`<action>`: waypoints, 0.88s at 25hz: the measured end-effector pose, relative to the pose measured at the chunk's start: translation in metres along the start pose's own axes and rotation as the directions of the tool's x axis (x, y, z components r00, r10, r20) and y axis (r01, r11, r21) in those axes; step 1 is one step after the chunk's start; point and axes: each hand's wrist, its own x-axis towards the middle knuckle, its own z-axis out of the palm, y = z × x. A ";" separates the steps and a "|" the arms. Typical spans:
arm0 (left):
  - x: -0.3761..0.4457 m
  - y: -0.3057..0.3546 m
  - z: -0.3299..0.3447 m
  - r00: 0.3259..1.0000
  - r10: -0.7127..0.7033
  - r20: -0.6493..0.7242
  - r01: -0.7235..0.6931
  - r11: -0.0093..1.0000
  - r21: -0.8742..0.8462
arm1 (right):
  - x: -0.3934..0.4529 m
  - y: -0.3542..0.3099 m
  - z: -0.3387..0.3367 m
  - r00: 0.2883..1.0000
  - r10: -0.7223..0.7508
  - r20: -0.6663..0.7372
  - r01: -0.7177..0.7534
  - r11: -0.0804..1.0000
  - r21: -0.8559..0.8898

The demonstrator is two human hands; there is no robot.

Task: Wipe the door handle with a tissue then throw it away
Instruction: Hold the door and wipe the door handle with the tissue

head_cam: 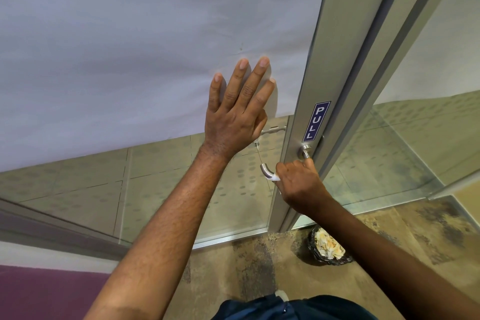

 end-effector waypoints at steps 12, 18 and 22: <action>0.002 -0.001 -0.001 1.000 0.009 -0.015 -0.009 1.000 -0.004 | -0.020 0.000 0.008 0.981 0.165 0.100 -0.166 0.986 -0.001; 0.002 -0.001 -0.001 1.000 0.010 -0.010 -0.010 1.000 -0.013 | -0.023 -0.001 0.008 0.963 0.243 0.118 -0.241 0.970 -0.031; 0.001 -0.001 -0.001 1.000 0.008 -0.011 -0.008 1.000 -0.002 | -0.012 0.009 0.006 0.985 0.131 0.116 -0.127 0.991 -0.039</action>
